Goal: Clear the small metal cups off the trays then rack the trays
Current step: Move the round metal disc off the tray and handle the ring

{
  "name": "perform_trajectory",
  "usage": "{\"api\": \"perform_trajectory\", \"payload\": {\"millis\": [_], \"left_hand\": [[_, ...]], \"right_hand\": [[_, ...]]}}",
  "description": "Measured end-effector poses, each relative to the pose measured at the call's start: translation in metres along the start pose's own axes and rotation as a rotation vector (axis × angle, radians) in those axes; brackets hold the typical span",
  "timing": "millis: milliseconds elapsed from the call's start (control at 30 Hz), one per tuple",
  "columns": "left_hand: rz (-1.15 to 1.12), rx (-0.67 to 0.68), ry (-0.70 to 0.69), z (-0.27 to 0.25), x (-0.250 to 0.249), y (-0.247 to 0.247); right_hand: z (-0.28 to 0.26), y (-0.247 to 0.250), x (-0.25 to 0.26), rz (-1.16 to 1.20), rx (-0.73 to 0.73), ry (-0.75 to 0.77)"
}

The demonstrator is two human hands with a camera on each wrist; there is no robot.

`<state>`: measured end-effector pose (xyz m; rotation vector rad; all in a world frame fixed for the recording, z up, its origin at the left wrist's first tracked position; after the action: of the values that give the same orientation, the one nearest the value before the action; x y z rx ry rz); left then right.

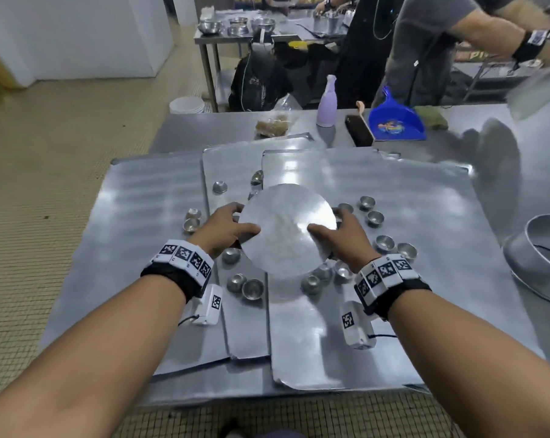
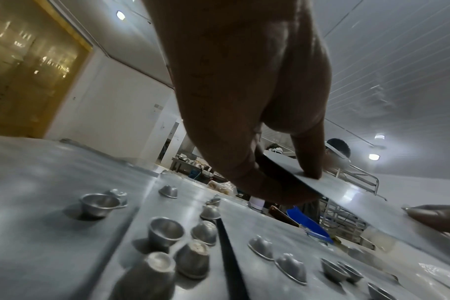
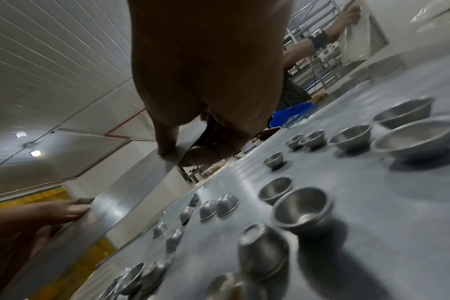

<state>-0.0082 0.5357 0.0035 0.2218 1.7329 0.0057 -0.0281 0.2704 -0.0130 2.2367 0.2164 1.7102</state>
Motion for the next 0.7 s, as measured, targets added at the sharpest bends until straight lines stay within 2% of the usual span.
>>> {"api": "perform_trajectory", "payload": {"millis": [333, 700], "left_hand": [[0.105, 0.030, -0.017, -0.012, -0.013, -0.123], [0.238, 0.113, -0.058, 0.001, -0.022, -0.187]], "right_hand": [[-0.008, 0.113, -0.046, 0.007, -0.002, -0.023], [-0.009, 0.163, -0.079, -0.025, -0.083, -0.111]]}}
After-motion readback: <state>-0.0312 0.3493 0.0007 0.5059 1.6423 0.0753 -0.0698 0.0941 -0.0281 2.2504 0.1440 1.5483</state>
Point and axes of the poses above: each hand's wrist, its own z-axis towards the middle knuckle, its own y-axis out of the back of the hand, x = y × z, the point moved 1 cm from there along z, towards the middle knuckle, and after that the axes turned 7 degrees about -y, right-handed, at the moved point
